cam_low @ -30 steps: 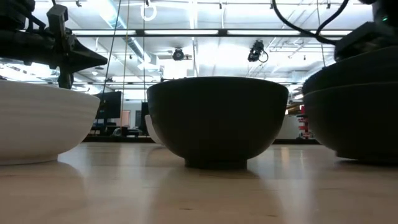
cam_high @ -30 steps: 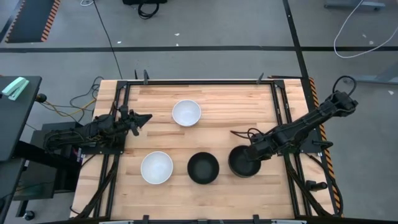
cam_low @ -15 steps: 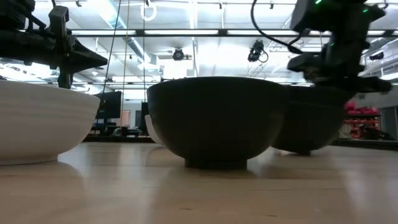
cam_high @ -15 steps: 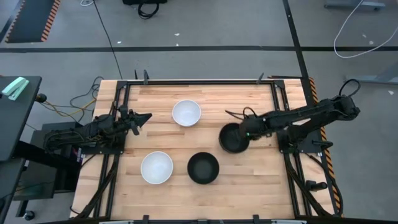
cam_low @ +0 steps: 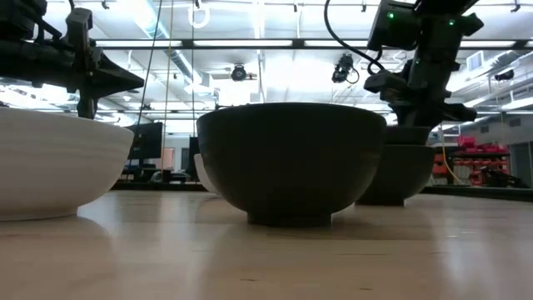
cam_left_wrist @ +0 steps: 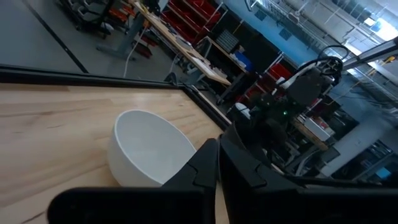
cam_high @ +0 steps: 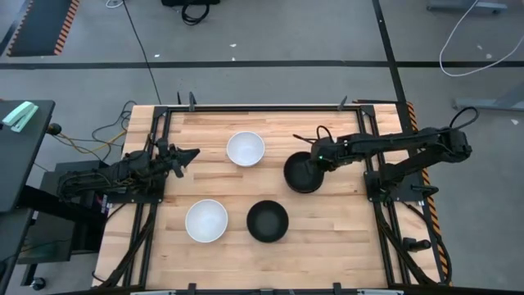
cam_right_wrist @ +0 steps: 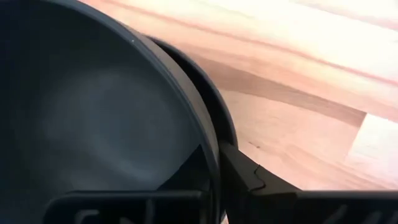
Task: Nest bowls inside each other
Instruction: Stack the top black bowl on top of the right black bowl
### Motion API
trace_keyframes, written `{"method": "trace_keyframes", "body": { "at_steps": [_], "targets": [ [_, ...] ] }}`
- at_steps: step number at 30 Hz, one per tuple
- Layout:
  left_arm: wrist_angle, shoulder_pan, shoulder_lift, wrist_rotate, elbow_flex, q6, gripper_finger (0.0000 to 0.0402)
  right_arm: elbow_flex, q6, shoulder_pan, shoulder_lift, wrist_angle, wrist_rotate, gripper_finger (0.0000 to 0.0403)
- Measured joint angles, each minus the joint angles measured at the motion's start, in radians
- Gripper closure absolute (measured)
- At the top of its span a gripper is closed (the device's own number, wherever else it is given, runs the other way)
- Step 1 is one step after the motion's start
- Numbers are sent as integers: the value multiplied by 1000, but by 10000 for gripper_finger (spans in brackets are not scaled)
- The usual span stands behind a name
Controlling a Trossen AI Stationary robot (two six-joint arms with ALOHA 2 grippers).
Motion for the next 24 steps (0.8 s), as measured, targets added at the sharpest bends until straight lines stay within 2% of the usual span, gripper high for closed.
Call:
{"method": "trace_keyframes", "body": {
  "at_steps": [3, 13, 24],
  "targets": [
    [0, 0, 0, -12, 0, 0, 384, 1, -20, 0, 12, 4, -48, 363],
    [0, 0, 0, -13, 0, -26, 381, 4, -6, 34, 42, 28, -80, 359],
    [0, 0, 0, -13, 0, -26, 383, 77, -12, 38, 28, -58, -71, 358]
  ]
}}
